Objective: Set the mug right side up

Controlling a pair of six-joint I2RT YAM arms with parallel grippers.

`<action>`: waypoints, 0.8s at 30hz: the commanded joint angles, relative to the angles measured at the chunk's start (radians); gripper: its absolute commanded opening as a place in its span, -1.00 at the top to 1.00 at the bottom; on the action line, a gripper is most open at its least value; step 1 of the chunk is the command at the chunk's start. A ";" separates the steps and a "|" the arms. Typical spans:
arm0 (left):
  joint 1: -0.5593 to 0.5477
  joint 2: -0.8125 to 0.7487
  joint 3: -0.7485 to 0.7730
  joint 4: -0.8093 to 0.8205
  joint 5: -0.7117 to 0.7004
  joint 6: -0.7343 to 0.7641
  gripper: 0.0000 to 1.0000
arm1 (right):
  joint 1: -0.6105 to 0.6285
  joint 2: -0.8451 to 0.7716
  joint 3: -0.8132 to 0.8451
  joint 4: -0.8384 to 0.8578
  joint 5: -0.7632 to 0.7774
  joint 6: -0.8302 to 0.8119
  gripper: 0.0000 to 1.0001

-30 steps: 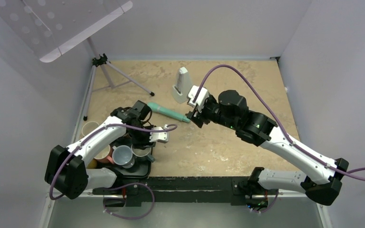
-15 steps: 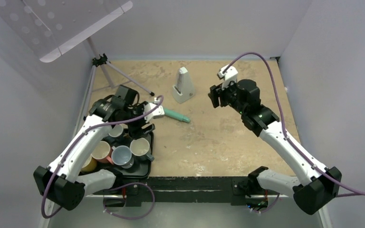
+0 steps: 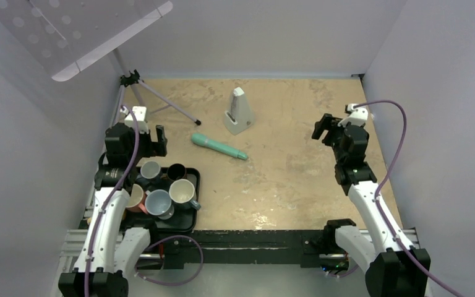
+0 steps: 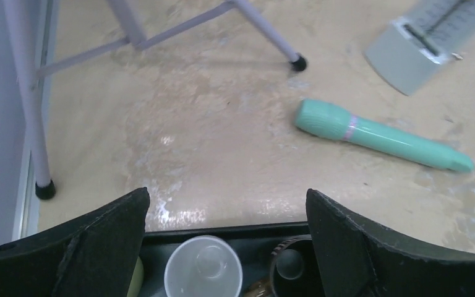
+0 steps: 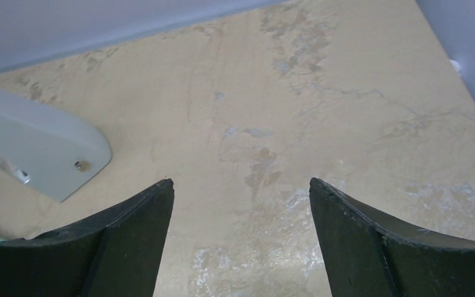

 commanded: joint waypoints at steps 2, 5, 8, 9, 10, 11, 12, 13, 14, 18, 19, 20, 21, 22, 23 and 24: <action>0.125 -0.020 -0.167 0.305 -0.058 -0.134 -1.00 | -0.001 -0.120 -0.087 0.180 0.210 0.046 -0.69; 0.166 -0.051 -0.241 0.362 -0.002 -0.088 -1.00 | -0.001 -0.185 -0.161 0.264 0.354 0.114 -0.81; 0.175 -0.096 -0.308 0.399 0.021 -0.055 -1.00 | -0.001 -0.215 -0.216 0.336 0.341 0.106 -0.82; 0.178 -0.105 -0.317 0.402 0.019 -0.058 -1.00 | 0.000 -0.218 -0.231 0.357 0.333 0.100 -0.81; 0.183 -0.114 -0.332 0.404 0.013 -0.059 -1.00 | -0.001 -0.219 -0.243 0.378 0.329 0.091 -0.80; 0.184 -0.121 -0.347 0.409 0.004 -0.059 -1.00 | 0.000 -0.219 -0.250 0.394 0.329 0.081 -0.80; 0.185 -0.131 -0.364 0.417 -0.007 -0.055 -1.00 | 0.000 -0.217 -0.256 0.404 0.332 0.067 -0.80; 0.185 -0.138 -0.381 0.426 -0.016 -0.048 -1.00 | -0.001 -0.214 -0.257 0.409 0.343 0.056 -0.79; 0.186 -0.144 -0.397 0.438 -0.019 -0.040 -1.00 | 0.000 -0.209 -0.257 0.410 0.354 0.053 -0.79; 0.186 -0.155 -0.436 0.498 -0.001 -0.053 -1.00 | 0.000 -0.189 -0.254 0.407 0.351 0.045 -0.75; 0.186 -0.153 -0.439 0.506 0.003 -0.059 -1.00 | 0.001 -0.183 -0.254 0.409 0.336 0.038 -0.73; 0.185 -0.150 -0.442 0.517 0.007 -0.061 -1.00 | 0.000 -0.178 -0.253 0.409 0.326 0.034 -0.70; 0.185 -0.149 -0.448 0.527 0.014 -0.059 -1.00 | 0.000 -0.175 -0.253 0.407 0.314 0.030 -0.67; 0.184 -0.148 -0.458 0.538 0.018 -0.059 -1.00 | 0.000 -0.176 -0.254 0.407 0.305 0.022 -0.65; 0.184 -0.152 -0.463 0.546 0.021 -0.061 -1.00 | -0.001 -0.181 -0.255 0.408 0.300 0.021 -0.64; 0.183 -0.157 -0.475 0.551 0.026 -0.063 -1.00 | 0.000 -0.189 -0.256 0.412 0.300 0.027 -0.65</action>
